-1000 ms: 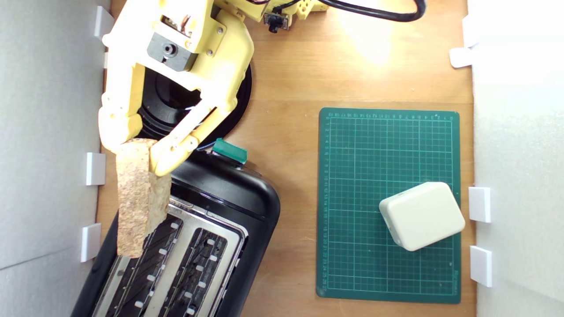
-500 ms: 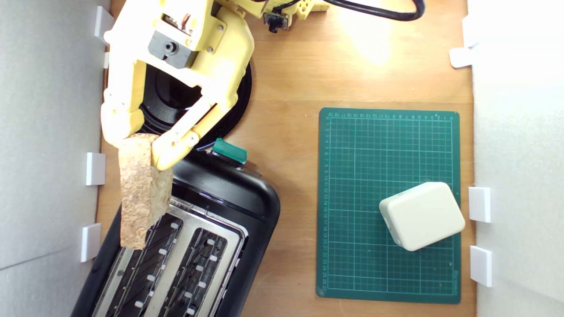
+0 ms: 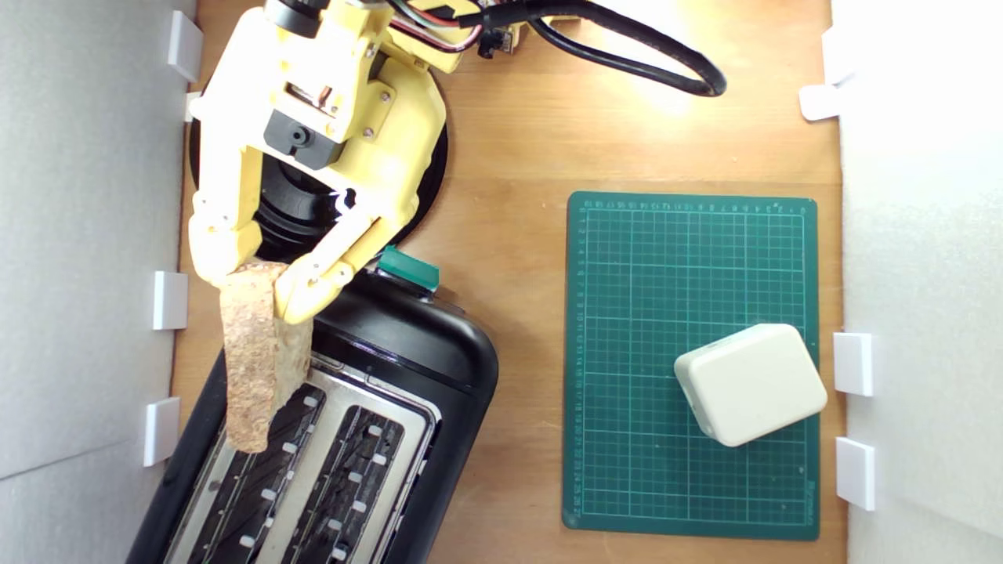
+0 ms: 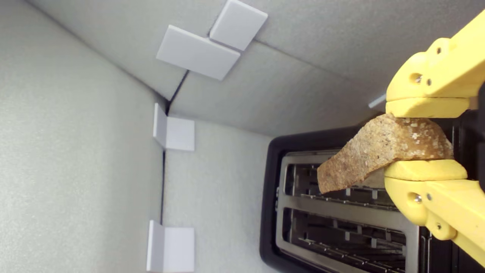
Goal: Pick bread and place in toaster
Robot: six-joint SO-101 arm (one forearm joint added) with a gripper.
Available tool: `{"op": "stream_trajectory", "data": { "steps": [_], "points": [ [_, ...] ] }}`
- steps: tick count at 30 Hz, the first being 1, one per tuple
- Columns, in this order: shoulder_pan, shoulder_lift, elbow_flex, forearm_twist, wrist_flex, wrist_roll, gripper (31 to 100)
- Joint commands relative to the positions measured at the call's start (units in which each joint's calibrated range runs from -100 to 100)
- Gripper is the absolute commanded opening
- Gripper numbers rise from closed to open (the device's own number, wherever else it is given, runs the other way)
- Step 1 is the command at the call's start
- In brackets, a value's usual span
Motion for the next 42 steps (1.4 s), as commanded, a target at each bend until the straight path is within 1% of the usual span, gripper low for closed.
{"op": "stream_trajectory", "data": {
  "steps": [1,12,21,24,29,34,42],
  "points": [
    [0.65,1.25,-5.85,0.69,-0.17,0.03,55.6],
    [1.38,7.57,-11.12,0.69,-0.34,0.19,55.5],
    [1.54,11.23,-12.12,0.69,-0.51,0.19,55.5],
    [2.67,11.81,-12.12,0.5,-0.6,0.19,55.5],
    [3.07,13.97,-12.12,0.6,-0.69,0.19,55.5],
    [3.07,15.56,-12.21,0.5,-0.69,0.19,55.5],
    [1.78,19.96,-12.21,0.05,-0.77,-0.23,55.5]
  ]
}}
